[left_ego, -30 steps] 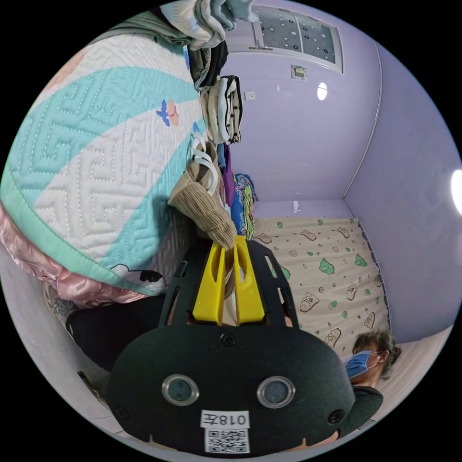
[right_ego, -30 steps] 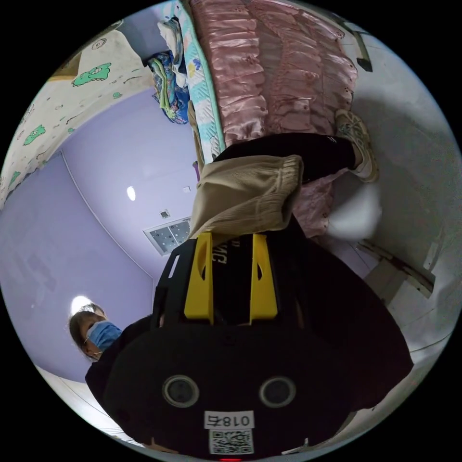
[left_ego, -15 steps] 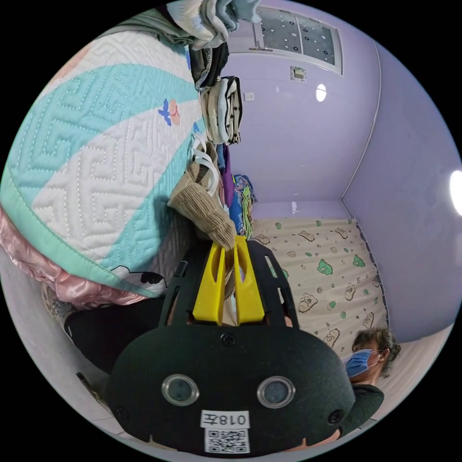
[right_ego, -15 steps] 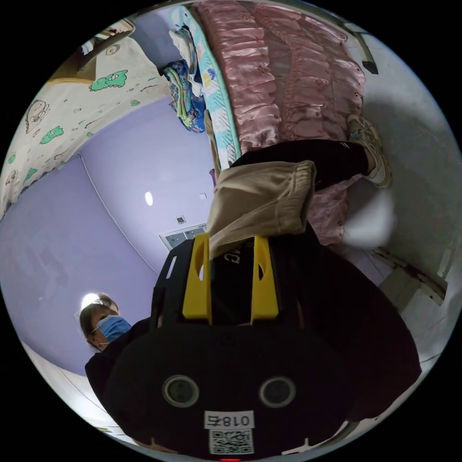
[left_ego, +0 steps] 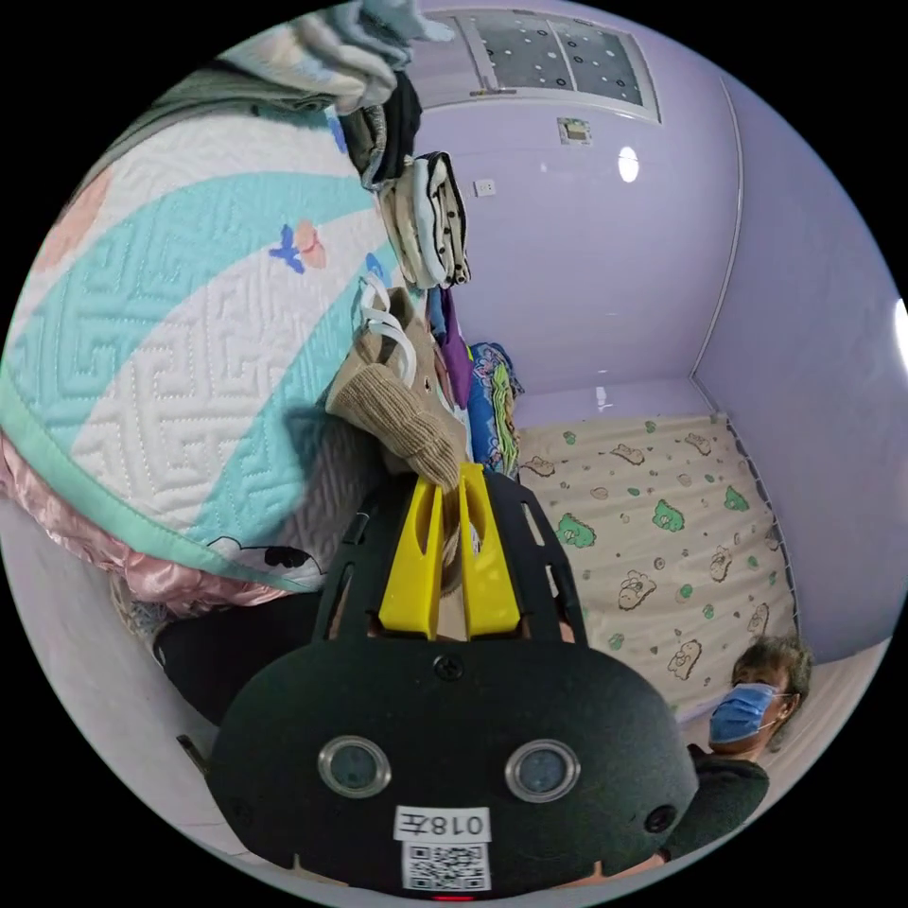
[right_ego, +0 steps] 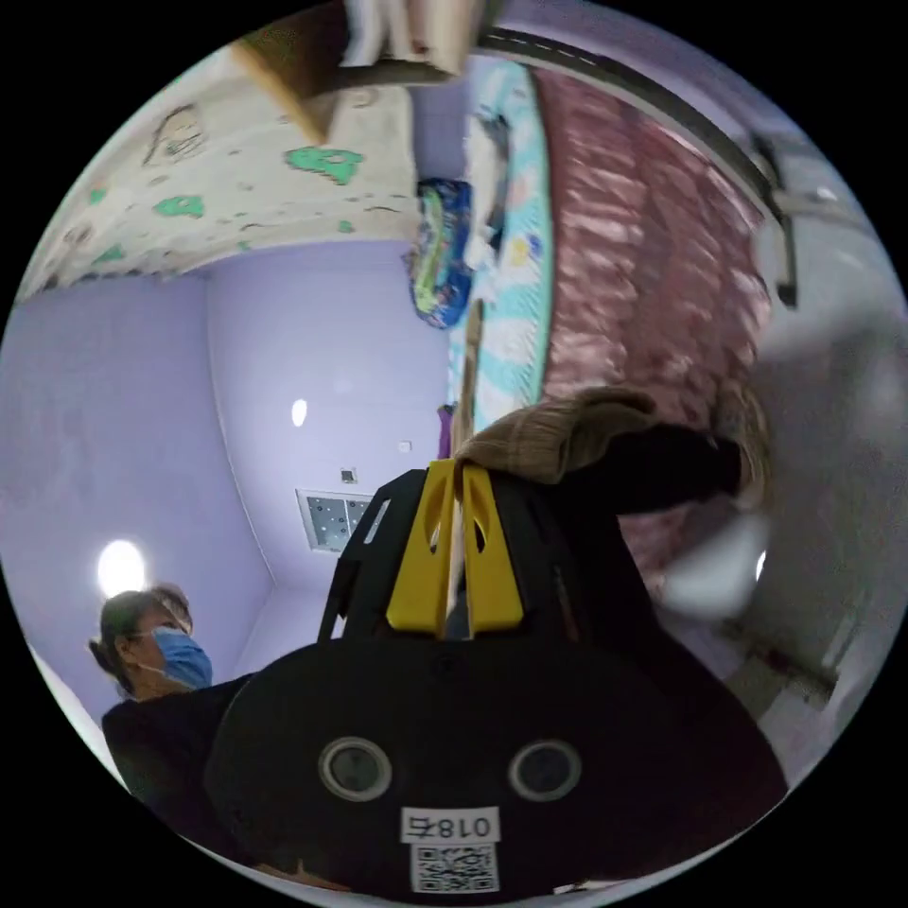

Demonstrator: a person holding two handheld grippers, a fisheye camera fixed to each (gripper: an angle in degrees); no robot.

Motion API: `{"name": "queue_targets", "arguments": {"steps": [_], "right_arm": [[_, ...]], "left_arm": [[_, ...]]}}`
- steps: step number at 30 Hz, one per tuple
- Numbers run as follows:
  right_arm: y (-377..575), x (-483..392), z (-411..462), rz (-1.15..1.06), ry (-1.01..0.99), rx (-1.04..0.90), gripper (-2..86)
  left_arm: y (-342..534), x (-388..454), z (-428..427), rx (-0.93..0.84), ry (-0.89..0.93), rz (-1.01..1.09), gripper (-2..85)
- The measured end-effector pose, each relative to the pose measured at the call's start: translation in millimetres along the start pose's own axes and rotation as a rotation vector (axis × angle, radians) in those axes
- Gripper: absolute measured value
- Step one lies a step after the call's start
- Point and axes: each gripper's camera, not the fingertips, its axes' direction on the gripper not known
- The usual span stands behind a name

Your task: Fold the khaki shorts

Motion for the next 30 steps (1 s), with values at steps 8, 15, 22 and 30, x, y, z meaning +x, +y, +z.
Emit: {"name": "queue_targets", "arguments": {"steps": [8, 15, 22, 30], "right_arm": [[14, -168, 7, -0.396, -0.075, 0.114, 0.0], [33, -224, 25, -0.425, 0.025, 0.139, -0.1], [-17, -247, 150, -0.365, 0.075, 0.064, 0.0], [-164, -326, 439, -0.436, 0.124, 0.024, 0.3]], "left_arm": [[20, 75, -3, -0.031, -0.027, 0.214, -0.8], [70, 85, -16, -0.065, -0.085, 0.22, -0.9], [49, 68, 14, -0.044, -0.037, 0.078, -0.9], [-53, 68, 80, 0.101, 0.058, -0.01, -0.4]]}}
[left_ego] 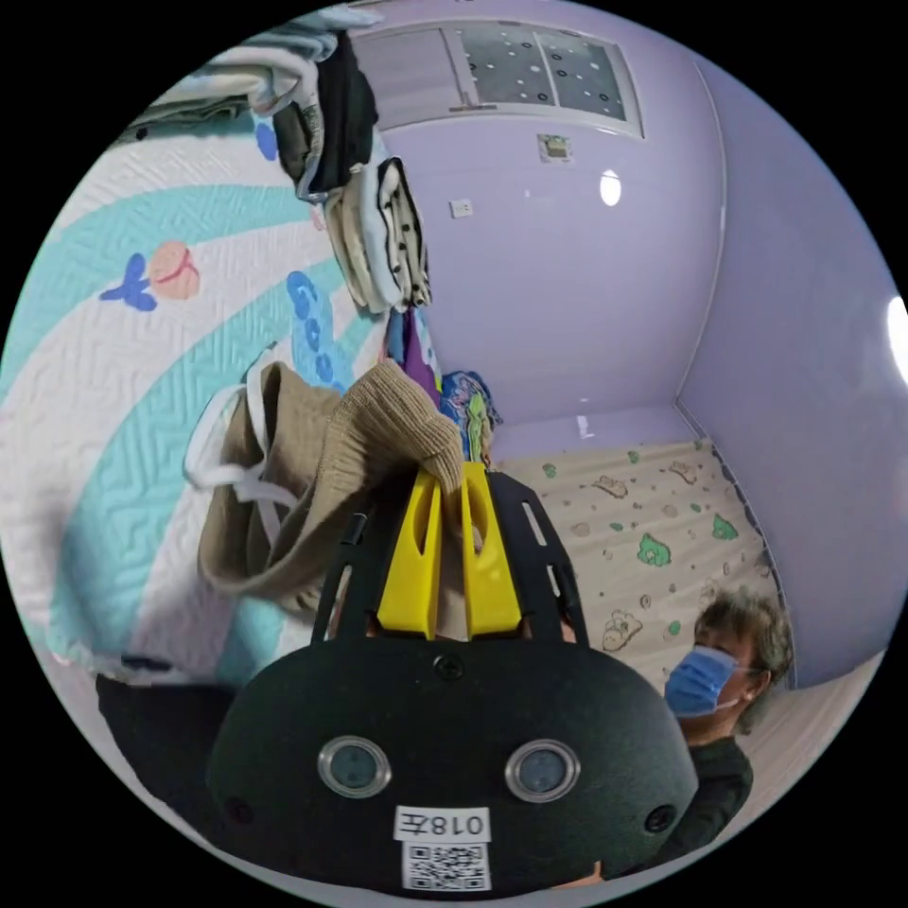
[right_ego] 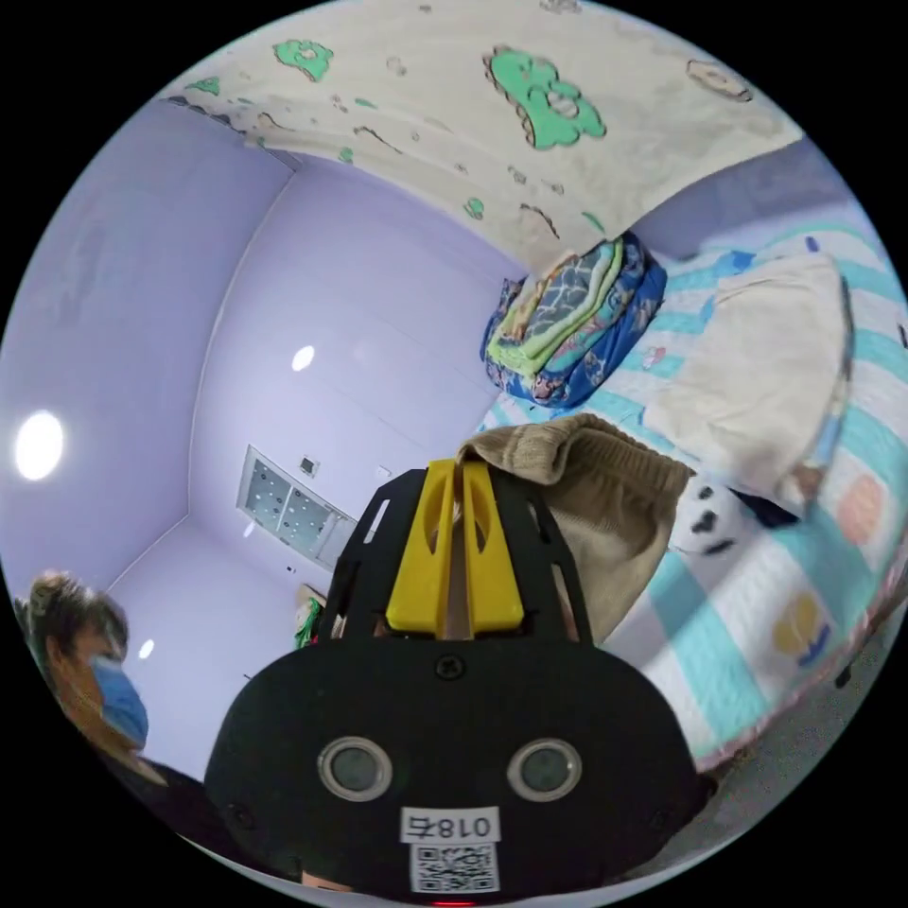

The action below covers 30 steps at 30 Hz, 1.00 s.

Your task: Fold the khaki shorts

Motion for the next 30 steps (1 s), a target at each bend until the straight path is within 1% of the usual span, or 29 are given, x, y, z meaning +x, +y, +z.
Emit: {"name": "queue_targets", "arguments": {"steps": [1, 3, 4, 5, 6, 8, 9, 13, 15, 16, 18, 20, 21, 22, 24, 26, 27, 29, 30], "right_arm": [[-11, 1, 28, 0.012, 0.007, -0.011, 0.3], [-45, 16, 142, 0.084, 0.057, -0.053, 0.5], [-50, 21, 167, 0.116, 0.069, -0.054, 0.5], [-55, 31, 213, 0.169, 0.079, -0.063, 0.6], [-56, 37, 251, 0.209, 0.135, -0.089, 0.7], [-54, 41, 297, 0.238, 0.204, -0.155, 0.9], [-52, 39, 314, 0.241, 0.226, -0.154, 1.1], [-68, 29, 341, 0.215, 0.278, -0.151, 2.2], [-89, 17, 359, 0.154, 0.293, -0.185, 4.7], [-94, 14, 366, 0.138, 0.297, -0.217, 5.6], [-113, 14, 402, 0.131, 0.303, -0.469, 10.9], [-120, 11, 414, 0.116, 0.335, -0.59, 12.2], [-126, 5, 409, 0.083, 0.365, -0.588, 12.4], [-129, 1, 403, 0.064, 0.371, -0.572, 12.2], [-138, -11, 369, 0.029, 0.328, -0.492, 11.4], [-137, -12, 337, 0.028, 0.251, -0.447, 10.8], [-132, -9, 318, 0.037, 0.212, -0.455, 10.6], [-117, -1, 291, 0.058, 0.127, -0.484, 10.2], [-103, 5, 274, 0.084, 0.055, -0.511, 10.0]], "left_arm": [[-16, -10, 15, 0.021, -0.019, -0.033, -0.3], [-37, -33, 37, 0.059, -0.038, -0.102, -0.1], [-43, -50, 48, 0.113, -0.044, -0.167, 0.0], [-47, -66, 56, 0.155, -0.045, -0.221, 0.2], [-48, -73, 60, 0.167, -0.045, -0.245, 0.4], [-48, -90, 66, 0.21, -0.045, -0.3, 1.8], [-48, -91, 67, 0.207, -0.035, -0.303, 2.3], [-53, -88, 59, 0.172, 0.04, -0.262, 8.9], [-57, -83, 55, 0.159, 0.066, -0.219, 12.5], [-60, -80, 54, 0.141, 0.077, -0.195, 14.8], [-62, -74, 53, 0.12, 0.103, -0.169, 16.0], [-60, -59, 46, 0.092, 0.122, -0.104, 15.8], [-58, -54, 44, 0.081, 0.124, -0.082, 15.6], [-54, -41, 38, 0.066, 0.137, -0.017, 14.6], [-43, -20, 27, 0.035, 0.132, 0.08, 13.1], [-16, 8, 5, 0.04, 0.024, 0.196, 12.1], [-7, 13, 0, 0.047, -0.019, 0.218, 11.9], [32, 24, -9, 0.08, -0.236, 0.218, 12.8], [41, 23, -9, 0.087, -0.277, 0.201, 13.3]]}}
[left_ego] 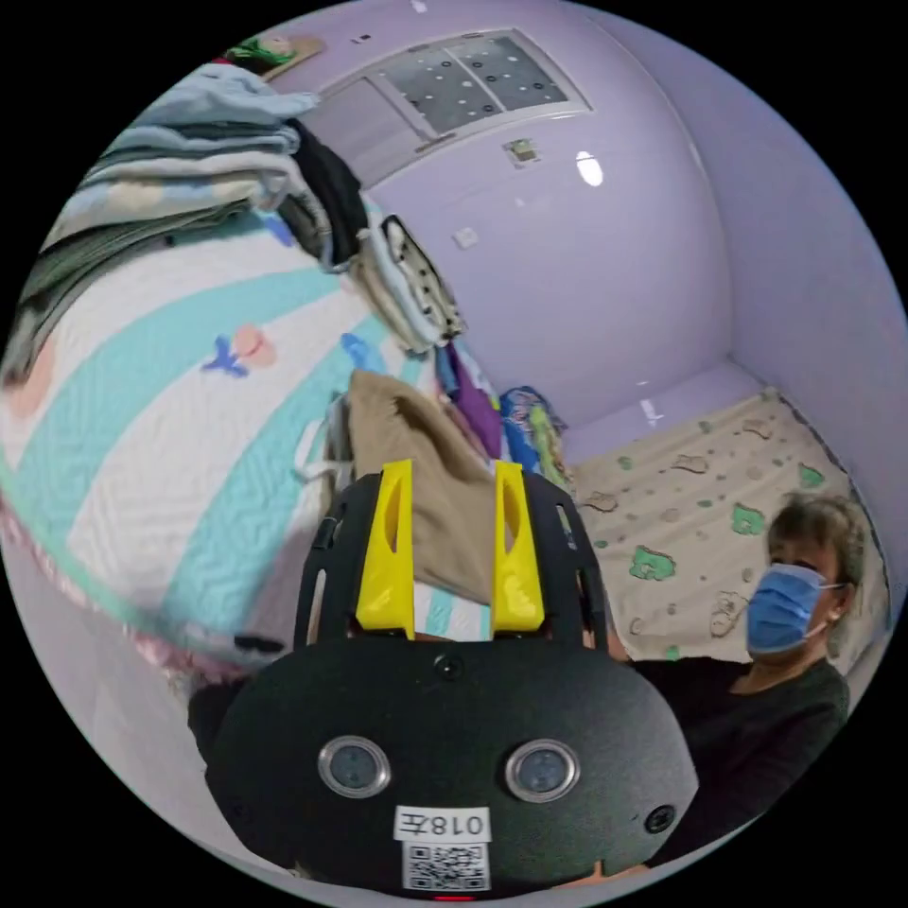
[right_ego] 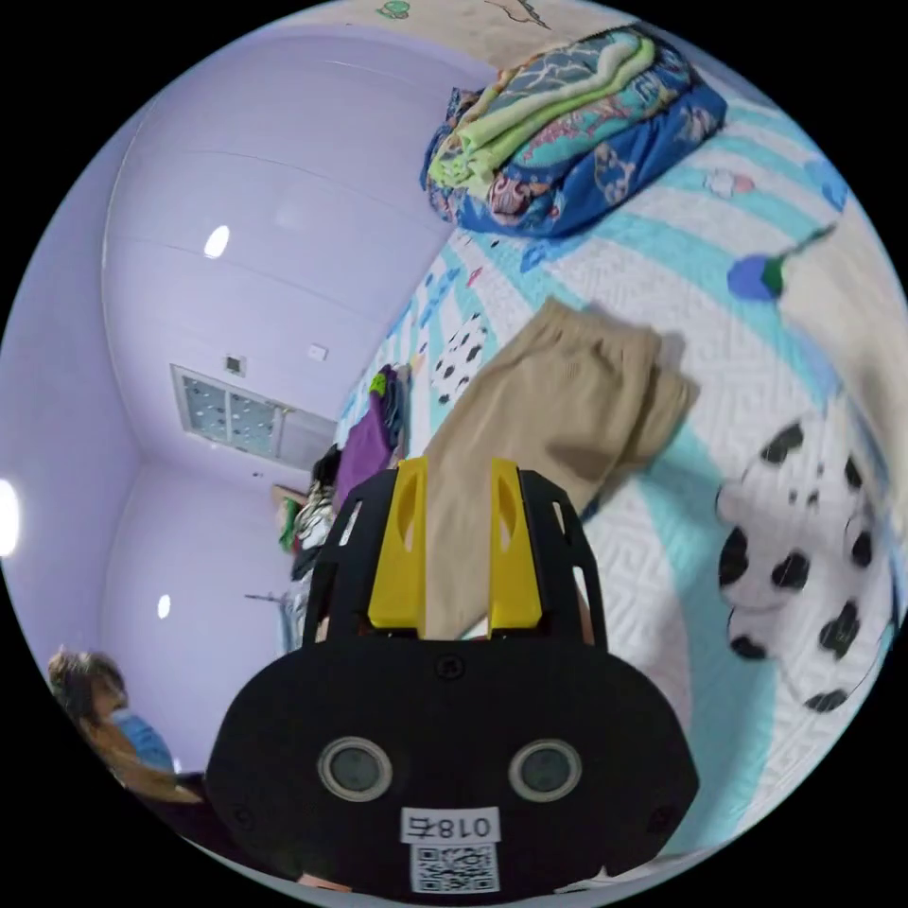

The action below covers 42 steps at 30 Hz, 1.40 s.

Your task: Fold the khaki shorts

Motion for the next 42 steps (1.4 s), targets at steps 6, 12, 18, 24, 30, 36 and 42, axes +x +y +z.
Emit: {"name": "queue_targets", "arguments": {"steps": [6, 12, 18, 24, 30, 36, 42], "right_arm": [[102, 16, -7, 0.037, -0.2, -0.155, 9.4], [163, 1, 6, 0.024, -0.255, -0.25, 9.1], [182, -6, 1, 0.024, -0.276, -0.264, 8.6], [185, -6, -16, 0.024, -0.292, -0.234, 8.0], [187, 5, -29, 0.039, -0.278, -0.239, 7.8], [187, 24, -40, 0.078, -0.283, -0.226, 7.6], [185, 37, -47, 0.1, -0.296, -0.216, 7.5]], "left_arm": [[67, -5, 36, -0.03, -0.123, -0.215, 18.2], [77, -6, 68, 0.02, -0.174, -0.342, 20.1], [81, 17, 72, 0.03, -0.166, -0.291, 17.1], [84, 6, 86, 0.024, -0.181, -0.329, 17.6], [98, 9, 90, 0.106, -0.172, -0.296, 16.4], [111, 24, 84, 0.144, -0.235, -0.197, 13.9], [111, 32, 89, 0.133, -0.268, -0.153, 15.9]]}}
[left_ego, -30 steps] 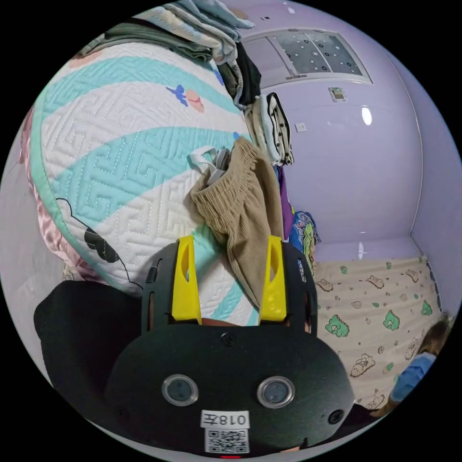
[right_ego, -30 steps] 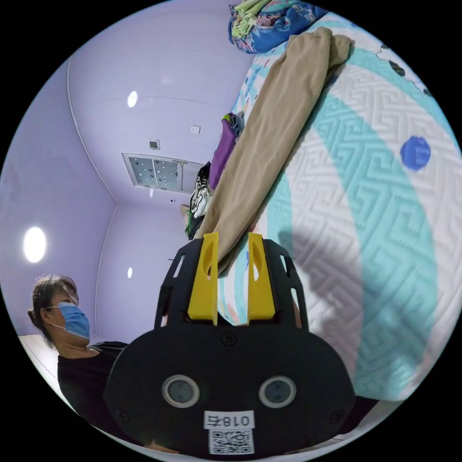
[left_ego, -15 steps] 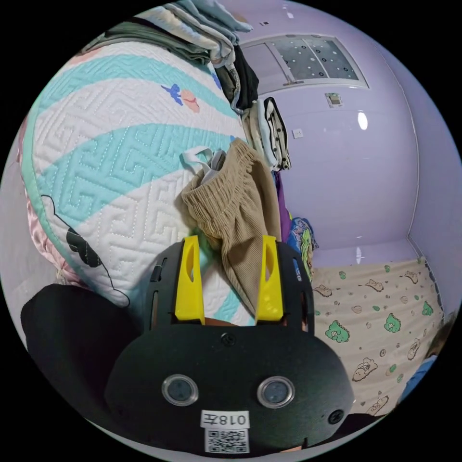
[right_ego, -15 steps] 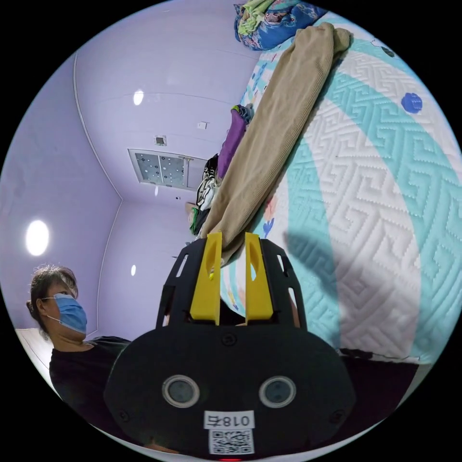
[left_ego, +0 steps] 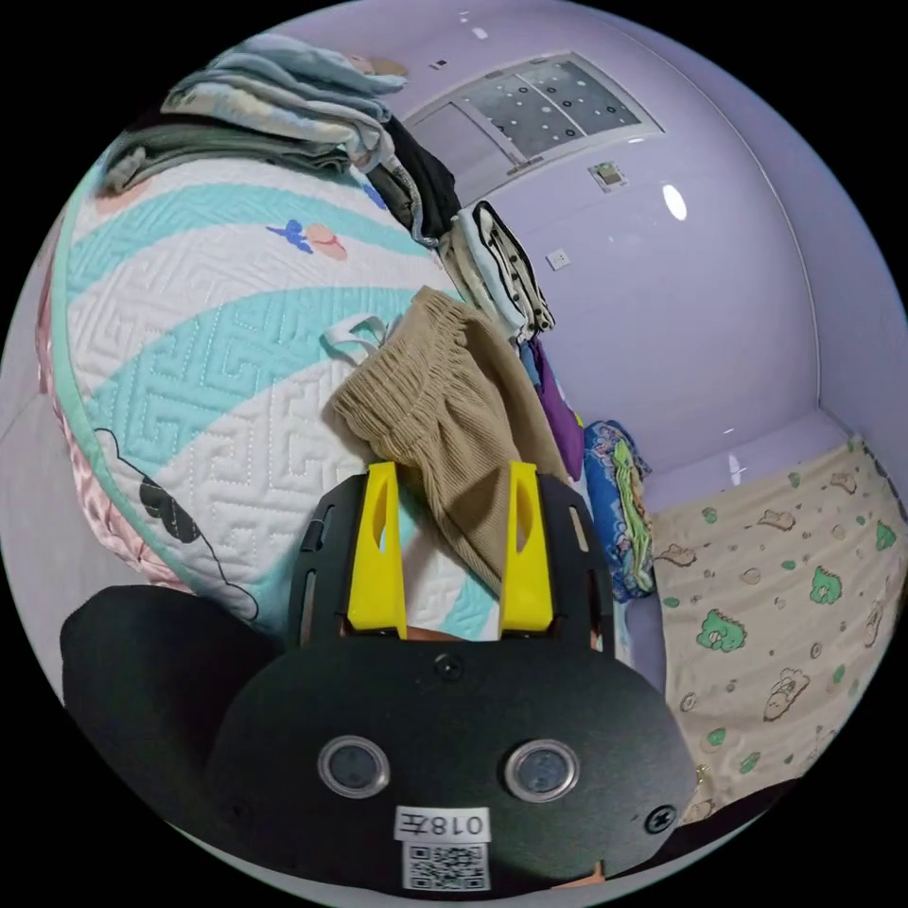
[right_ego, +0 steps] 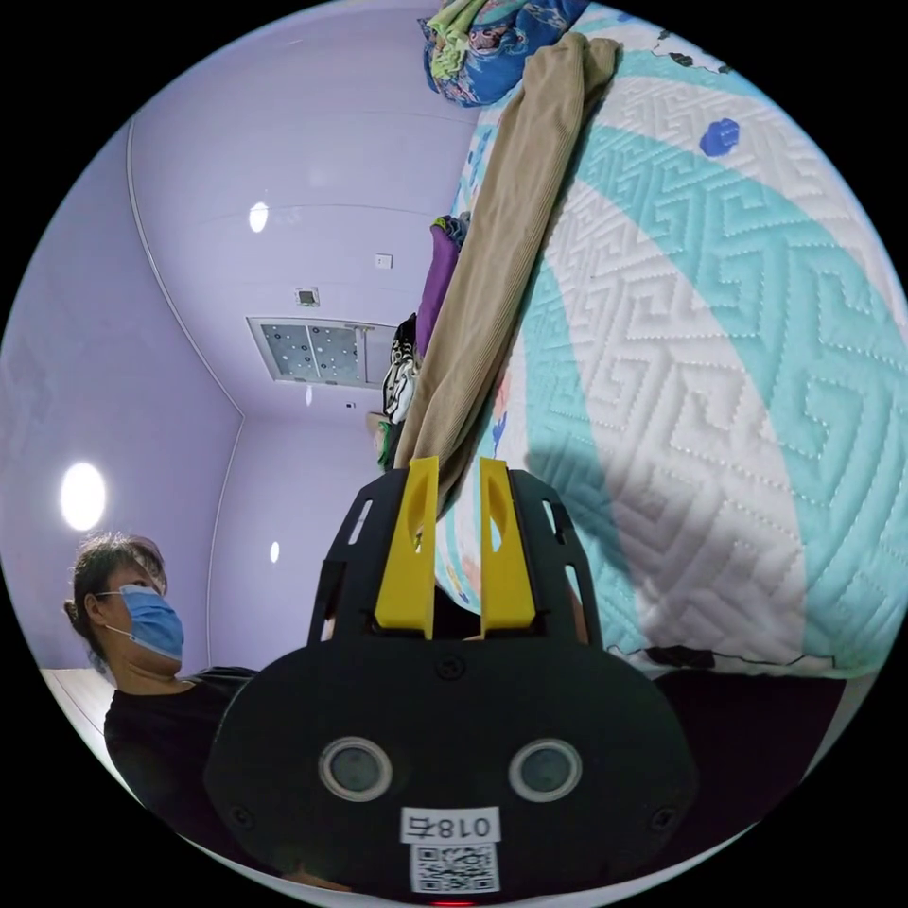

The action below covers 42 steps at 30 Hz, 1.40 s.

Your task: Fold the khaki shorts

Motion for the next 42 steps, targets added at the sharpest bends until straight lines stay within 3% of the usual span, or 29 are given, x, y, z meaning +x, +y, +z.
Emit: {"name": "queue_targets", "arguments": {"steps": [5, 14, 18, 27, 36, 39, 42], "right_arm": [[-1, 1, -7, -0.001, 0.001, -0.002, 7.2], [0, 7, -9, 0.019, -0.016, -0.009, 6.7], [1, 6, -9, 0.02, -0.024, -0.013, 6.5], [8, 1, -11, 0.027, -0.011, 0.002, 6.2], [14, -21, -13, -0.052, 0.004, 0.047, 6.5], [14, -23, -11, -0.091, 0.054, 0.074, 7.3], [1, -15, 2, -0.084, 0.119, 0.071, 9.1]], "left_arm": [[2, -20, 0, 0.022, 0.041, -0.118, 14.4], [9, -27, -12, -0.017, 0.03, -0.123, 13.7], [1, -43, -12, 0.06, 0.157, -0.173, 13.5], [-5, -54, -25, 0.049, 0.093, -0.172, 5.1], [-52, -53, -143, -0.007, 0.165, 0.004, 5.0], [-72, -95, -211, 0.096, 0.081, 0.0, 5.0], [-94, -159, -238, 0.011, 0.086, -0.09, 4.8]]}}
